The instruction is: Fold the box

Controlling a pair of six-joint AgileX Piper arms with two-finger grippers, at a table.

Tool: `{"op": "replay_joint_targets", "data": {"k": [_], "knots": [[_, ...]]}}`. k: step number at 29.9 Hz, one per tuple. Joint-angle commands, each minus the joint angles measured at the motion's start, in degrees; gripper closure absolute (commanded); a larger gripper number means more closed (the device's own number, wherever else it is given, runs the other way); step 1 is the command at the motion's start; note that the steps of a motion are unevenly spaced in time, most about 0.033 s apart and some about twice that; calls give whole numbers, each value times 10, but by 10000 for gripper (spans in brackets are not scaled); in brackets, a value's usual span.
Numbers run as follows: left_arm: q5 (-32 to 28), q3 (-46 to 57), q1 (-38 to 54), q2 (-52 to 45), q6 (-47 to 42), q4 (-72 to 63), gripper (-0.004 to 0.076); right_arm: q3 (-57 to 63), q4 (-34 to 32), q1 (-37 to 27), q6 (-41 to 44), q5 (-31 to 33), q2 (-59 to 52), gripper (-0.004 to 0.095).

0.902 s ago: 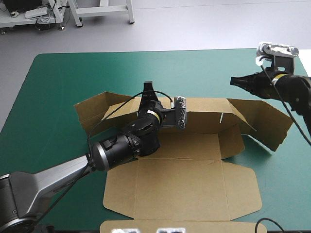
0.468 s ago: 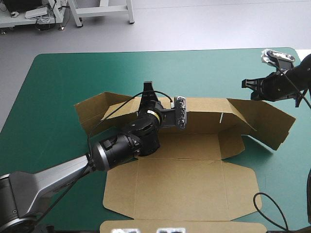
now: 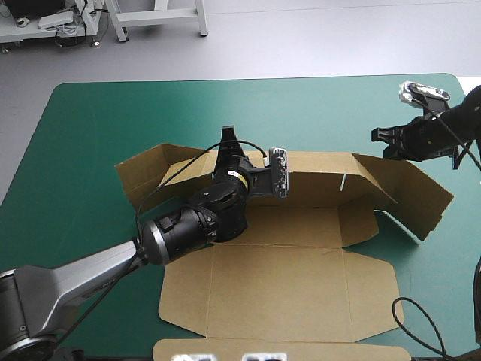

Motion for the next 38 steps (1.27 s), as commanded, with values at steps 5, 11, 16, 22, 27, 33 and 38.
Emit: {"op": "replay_joint_targets", "data": {"k": [5,11,16,22,27,33,38], "knots": [[0,-9,-2,-24,-17,10,733,17,-10,-3,-3,11,-20,926],[0,-9,-2,-24,-20,9,733,17,-14,-12,1,11,-13,926],[0,-9,-2,-24,-44,6,733,41,0,-34,6,11,-9,927],[-7,-9,-2,-24,-45,-12,733,122,116,-63,-79,11,-9,926],[-9,-9,-2,-23,-45,-17,733,160,169,-68,-122,11,-9,926],[-9,-9,-2,-23,-45,-21,733,167,175,-68,-127,11,-19,926],[-9,-9,-2,-16,-44,-22,733,191,184,-67,-143,11,-55,926]]}}
